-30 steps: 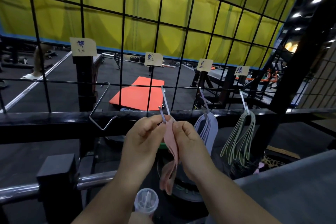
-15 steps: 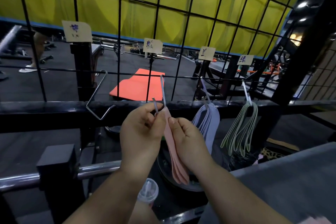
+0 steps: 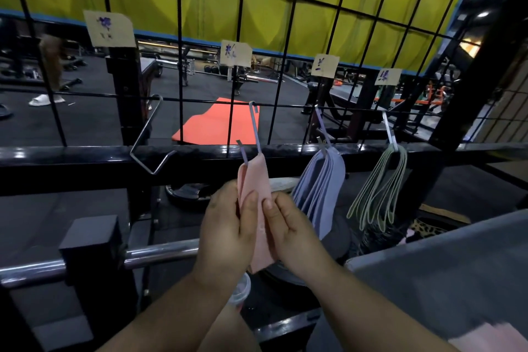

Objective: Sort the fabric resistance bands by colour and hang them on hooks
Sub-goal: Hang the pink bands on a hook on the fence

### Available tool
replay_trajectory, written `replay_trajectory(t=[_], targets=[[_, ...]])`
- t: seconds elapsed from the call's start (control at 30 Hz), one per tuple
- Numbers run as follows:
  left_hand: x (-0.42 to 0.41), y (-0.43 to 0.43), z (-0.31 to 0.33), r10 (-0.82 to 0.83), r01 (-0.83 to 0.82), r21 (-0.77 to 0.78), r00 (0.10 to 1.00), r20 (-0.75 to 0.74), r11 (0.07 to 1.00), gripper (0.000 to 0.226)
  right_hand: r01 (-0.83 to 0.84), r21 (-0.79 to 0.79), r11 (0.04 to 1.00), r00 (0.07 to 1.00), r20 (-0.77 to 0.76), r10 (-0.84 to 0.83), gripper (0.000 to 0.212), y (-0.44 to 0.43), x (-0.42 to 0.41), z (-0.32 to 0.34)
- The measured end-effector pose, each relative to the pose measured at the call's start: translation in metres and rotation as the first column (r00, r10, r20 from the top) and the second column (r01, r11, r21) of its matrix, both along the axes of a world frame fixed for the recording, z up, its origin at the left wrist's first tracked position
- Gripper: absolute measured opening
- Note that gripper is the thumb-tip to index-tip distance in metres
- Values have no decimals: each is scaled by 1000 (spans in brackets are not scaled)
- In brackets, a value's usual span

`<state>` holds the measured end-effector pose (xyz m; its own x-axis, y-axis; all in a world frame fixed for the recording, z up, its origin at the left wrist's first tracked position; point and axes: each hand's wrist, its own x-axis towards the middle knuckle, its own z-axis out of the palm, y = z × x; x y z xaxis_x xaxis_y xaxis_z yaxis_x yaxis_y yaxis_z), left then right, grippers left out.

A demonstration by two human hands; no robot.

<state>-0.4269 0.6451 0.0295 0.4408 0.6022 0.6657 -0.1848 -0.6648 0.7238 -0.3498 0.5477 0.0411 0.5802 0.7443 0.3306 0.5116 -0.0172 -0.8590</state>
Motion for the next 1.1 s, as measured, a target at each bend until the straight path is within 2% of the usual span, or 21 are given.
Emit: replay_trajectory(t=[0.07,0.13,0.2,0.33,0.47,0.63,0.73,0.93,1.1], targets=[[-2,-2,-9,13,-12,19,998,-55,1000,28,-8,-21,1000,1000,21,9,40,-3,-1,-7],[-3,-1,-17,5,-2,36,997,-83,999,39,-26,-18,999,1000,13,26,26,-6,-1,-14],[-6,-2,-23,-13,16,33,994,-105,999,40,-46,-27,999,999,8,46,20,-9,0,-23],[-14,-11,-32,1,0,4,975,-223,1000,29,-73,-41,996,997,21,74,23,-13,0,-40],[-20,-17,-39,24,-10,46,949,-316,999,43,-99,-25,995,992,-84,96,27,-17,-2,-46],[-23,-24,-39,-3,-2,-13,934,-358,1000,54,-92,17,996,986,-135,93,42,-20,-3,-56],[-22,-29,-39,-7,-22,-79,934,-356,997,45,-89,27,996,988,-125,92,44,-21,-3,-61],[-17,-33,-40,-20,-41,-212,961,-275,976,11,-99,12,995,987,-128,100,34,-19,-1,-62],[-17,-36,-38,-78,10,-260,964,-253,966,8,-99,-7,995,982,-162,97,32,-17,2,-67]])
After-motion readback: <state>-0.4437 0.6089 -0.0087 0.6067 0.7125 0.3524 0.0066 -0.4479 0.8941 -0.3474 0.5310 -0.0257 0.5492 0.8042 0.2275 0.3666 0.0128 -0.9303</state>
